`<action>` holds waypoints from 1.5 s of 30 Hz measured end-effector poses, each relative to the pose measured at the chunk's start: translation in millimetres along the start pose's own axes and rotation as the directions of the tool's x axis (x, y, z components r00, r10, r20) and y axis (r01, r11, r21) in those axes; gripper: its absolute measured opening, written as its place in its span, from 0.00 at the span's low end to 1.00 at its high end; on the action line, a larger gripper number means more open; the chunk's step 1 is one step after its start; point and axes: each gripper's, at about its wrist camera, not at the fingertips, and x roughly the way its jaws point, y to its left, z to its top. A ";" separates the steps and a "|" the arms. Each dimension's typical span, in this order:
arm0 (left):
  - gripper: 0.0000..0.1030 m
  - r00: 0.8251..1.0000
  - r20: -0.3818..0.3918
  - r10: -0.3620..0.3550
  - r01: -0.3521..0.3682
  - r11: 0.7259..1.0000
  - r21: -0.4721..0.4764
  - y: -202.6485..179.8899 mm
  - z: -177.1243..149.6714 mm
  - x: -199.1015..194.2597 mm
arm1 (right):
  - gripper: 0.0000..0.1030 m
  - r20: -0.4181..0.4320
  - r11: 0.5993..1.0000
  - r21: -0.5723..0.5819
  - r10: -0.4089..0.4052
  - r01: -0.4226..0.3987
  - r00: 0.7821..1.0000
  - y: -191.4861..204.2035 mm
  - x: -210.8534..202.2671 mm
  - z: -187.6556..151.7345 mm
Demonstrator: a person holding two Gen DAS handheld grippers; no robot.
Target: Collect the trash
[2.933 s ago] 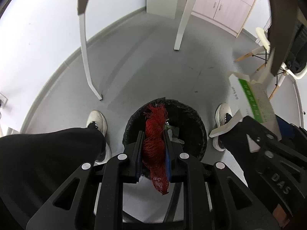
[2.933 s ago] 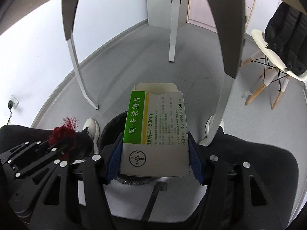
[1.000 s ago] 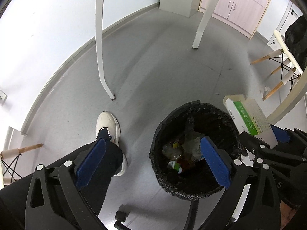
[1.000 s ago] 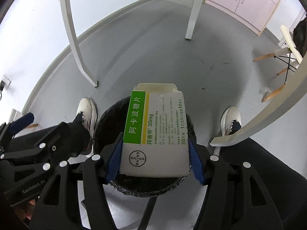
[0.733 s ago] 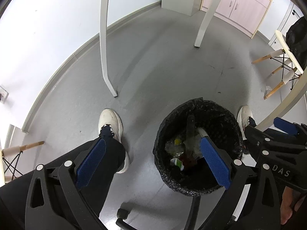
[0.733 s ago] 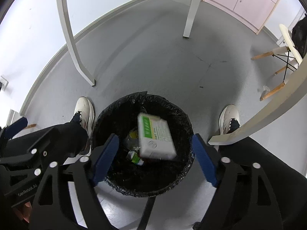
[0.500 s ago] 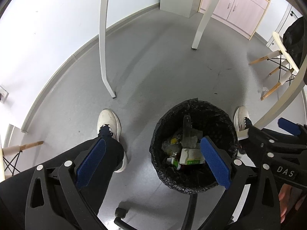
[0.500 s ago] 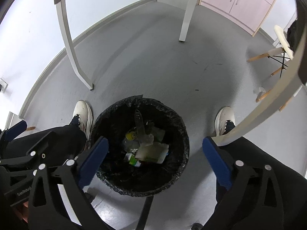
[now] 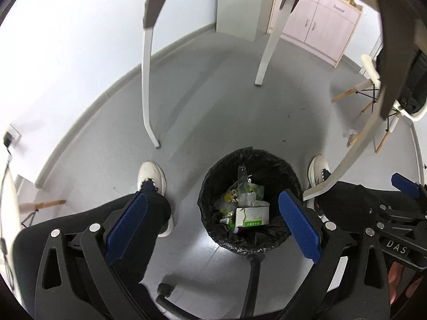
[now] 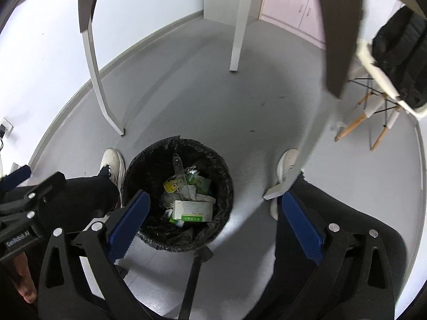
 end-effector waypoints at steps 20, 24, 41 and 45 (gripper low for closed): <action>0.94 0.974 0.224 -0.037 0.026 0.998 0.053 -32.1 -14.0 -235.9 | 0.93 0.272 0.998 0.056 -0.003 -0.012 0.962 -35.6 -256.2 -39.1; 0.94 0.965 0.263 -0.018 0.006 0.999 0.048 -33.2 -13.6 -258.7 | 0.93 0.323 0.999 0.050 0.001 -0.018 0.946 -35.6 -287.9 -38.3; 0.94 0.963 0.268 -0.029 0.018 0.999 0.043 -29.4 -16.0 -263.5 | 0.93 0.338 0.999 0.048 0.002 -0.019 0.941 -35.9 -297.6 -43.8; 0.94 0.963 0.267 -0.027 0.017 0.999 0.042 -29.6 -16.2 -263.1 | 0.93 0.337 0.999 0.046 0.005 -0.022 0.942 -35.8 -297.3 -44.3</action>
